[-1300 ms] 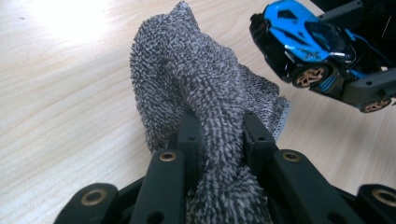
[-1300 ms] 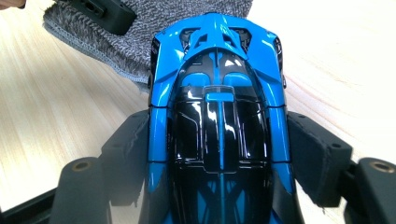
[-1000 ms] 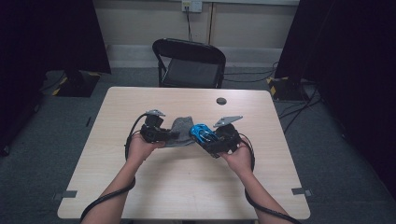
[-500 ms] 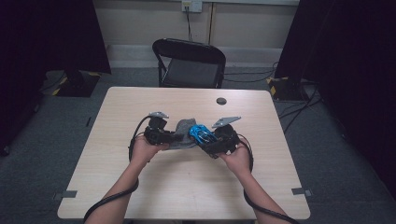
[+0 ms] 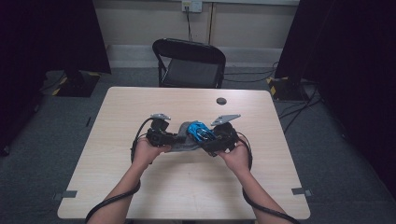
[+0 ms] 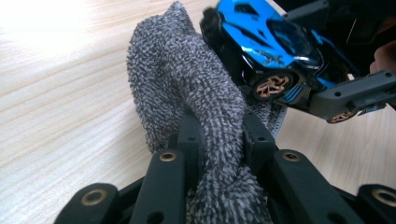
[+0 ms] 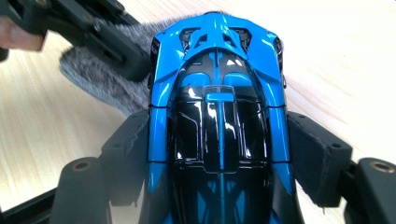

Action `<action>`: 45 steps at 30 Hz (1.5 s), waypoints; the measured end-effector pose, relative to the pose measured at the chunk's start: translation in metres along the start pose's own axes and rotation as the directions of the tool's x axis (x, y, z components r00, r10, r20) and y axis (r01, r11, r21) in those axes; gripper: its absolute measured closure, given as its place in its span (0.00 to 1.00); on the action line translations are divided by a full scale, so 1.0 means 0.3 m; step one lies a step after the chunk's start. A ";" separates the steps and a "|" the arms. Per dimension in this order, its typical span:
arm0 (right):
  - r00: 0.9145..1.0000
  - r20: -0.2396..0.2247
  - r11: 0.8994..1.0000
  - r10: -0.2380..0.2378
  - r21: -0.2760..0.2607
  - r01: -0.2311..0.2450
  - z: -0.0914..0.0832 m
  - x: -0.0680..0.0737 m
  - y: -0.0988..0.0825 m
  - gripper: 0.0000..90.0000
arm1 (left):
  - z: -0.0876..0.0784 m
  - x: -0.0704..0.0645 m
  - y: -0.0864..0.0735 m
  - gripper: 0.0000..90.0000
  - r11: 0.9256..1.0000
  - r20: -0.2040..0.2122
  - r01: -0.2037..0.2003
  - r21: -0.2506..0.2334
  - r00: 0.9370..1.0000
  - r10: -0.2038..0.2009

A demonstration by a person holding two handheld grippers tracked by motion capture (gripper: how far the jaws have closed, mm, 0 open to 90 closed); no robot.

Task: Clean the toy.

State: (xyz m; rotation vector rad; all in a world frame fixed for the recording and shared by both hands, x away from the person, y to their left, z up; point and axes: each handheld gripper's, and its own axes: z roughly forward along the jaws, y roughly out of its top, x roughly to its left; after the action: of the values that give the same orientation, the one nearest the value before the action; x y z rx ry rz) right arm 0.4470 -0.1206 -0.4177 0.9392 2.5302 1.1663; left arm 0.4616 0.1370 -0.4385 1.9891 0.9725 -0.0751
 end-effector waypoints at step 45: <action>0.999 0.016 0.998 0.052 -0.022 -0.052 0.051 -0.018 0.046 0.32 | 0.126 -0.124 -0.038 0.82 0.997 0.100 -0.058 0.051 0.994 0.053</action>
State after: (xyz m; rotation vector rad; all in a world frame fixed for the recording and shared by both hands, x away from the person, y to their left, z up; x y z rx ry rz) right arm 0.4640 -0.1079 -0.4183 1.0113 2.4893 1.1923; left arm 0.4400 0.0898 -0.4543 2.0409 0.8596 -0.1687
